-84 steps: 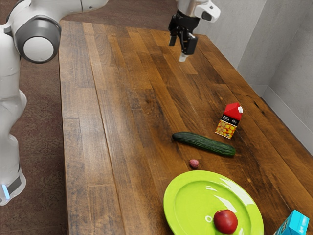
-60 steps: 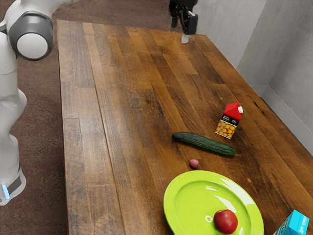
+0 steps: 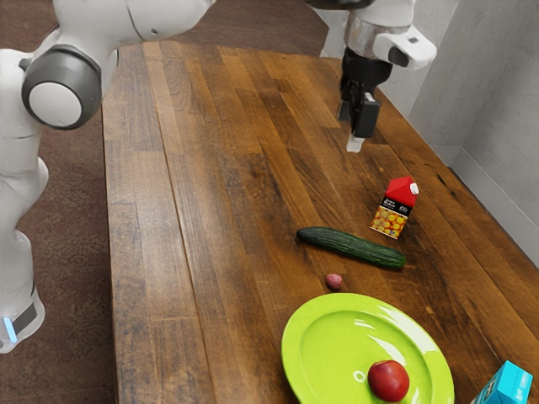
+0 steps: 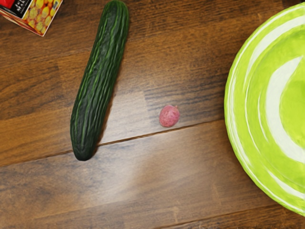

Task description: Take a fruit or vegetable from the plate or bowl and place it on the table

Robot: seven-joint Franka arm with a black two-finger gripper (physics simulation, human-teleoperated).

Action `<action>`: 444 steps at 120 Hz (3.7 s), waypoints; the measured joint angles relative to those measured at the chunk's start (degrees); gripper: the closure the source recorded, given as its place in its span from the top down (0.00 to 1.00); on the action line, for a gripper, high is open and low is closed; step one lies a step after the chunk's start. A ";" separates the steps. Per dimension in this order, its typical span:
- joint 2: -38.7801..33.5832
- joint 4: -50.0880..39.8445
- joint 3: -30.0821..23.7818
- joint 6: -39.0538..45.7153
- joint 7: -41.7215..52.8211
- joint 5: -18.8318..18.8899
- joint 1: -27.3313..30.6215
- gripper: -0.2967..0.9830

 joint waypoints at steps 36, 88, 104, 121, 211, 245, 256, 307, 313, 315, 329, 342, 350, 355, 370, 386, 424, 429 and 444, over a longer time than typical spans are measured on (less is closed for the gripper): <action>2.58 -7.25 -2.44 6.23 -0.13 1.42 -8.96 0.77; 8.95 -8.55 -3.86 19.19 -0.19 1.62 -14.58 0.77; 20.35 3.59 -3.98 19.04 -0.17 1.10 -14.23 0.77; 22.82 1.87 -3.92 19.14 -0.17 0.00 -13.49 0.77; 28.89 5.67 -6.36 22.58 -0.16 -2.07 -13.54 0.77; 30.50 5.93 -6.33 22.94 -0.13 -2.57 -12.33 0.77; 31.30 5.51 -6.36 23.05 -0.13 -2.75 -12.34 0.77; 32.59 5.35 -6.77 23.19 -0.30 -3.69 -12.40 0.43; 31.36 5.27 -6.70 23.01 -0.35 -3.38 -12.37 0.39; 30.77 5.26 -6.63 22.90 -0.37 -3.25 -12.32 0.37; 23.78 5.09 -6.30 21.14 -0.48 -2.61 -7.71 0.41; 18.69 5.15 -6.20 18.13 -0.53 -2.47 4.60 0.41; 17.69 5.15 -6.17 16.52 -0.52 -2.46 10.59 0.41; 17.47 5.15 -6.17 15.71 -0.51 -2.47 13.35 0.41; 17.42 5.08 -6.26 13.98 -0.45 -2.64 21.45 0.40; 17.50 5.06 -6.37 12.52 -0.36 -2.77 29.10 0.40; 18.17 3.74 -6.36 11.08 -0.13 -3.36 35.07 0.52; 18.16 3.18 -6.35 10.96 -0.06 -3.77 35.75 0.58; 18.07 2.64 -6.31 11.30 0.59 -5.11 36.64 0.69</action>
